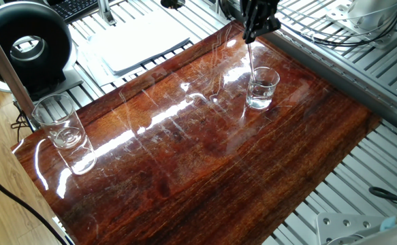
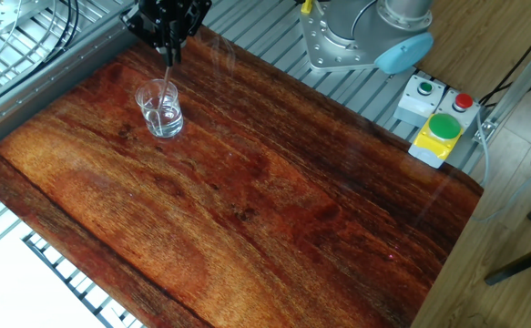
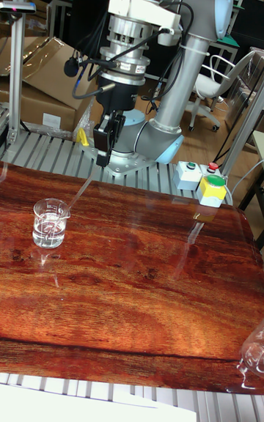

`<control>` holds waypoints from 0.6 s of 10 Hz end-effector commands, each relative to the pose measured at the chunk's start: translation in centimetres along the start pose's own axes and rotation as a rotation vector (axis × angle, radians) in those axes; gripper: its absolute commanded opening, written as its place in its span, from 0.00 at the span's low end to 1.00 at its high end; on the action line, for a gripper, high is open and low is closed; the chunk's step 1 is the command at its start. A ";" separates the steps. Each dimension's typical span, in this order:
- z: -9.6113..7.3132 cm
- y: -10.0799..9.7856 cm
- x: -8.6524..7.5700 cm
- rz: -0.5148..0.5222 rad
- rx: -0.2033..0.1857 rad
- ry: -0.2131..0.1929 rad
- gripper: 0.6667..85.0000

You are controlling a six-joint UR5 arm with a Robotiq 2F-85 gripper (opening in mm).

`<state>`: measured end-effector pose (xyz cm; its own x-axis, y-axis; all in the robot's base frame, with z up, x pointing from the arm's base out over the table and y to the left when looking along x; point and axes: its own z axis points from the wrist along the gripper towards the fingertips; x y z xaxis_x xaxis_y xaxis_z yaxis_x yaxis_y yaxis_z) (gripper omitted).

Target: Stir the beaker with a glass rod

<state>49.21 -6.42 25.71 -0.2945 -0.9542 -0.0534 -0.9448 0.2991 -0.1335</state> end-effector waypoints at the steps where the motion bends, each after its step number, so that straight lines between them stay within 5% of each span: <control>1: 0.0 -0.1 -0.5 0.004 0.001 -0.016 0.06; 6: 0.1 0.0 -0.6 0.011 -0.008 -0.019 0.07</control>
<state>49.34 -6.23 25.58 -0.2969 -0.9531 -0.0582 -0.9443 0.3021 -0.1301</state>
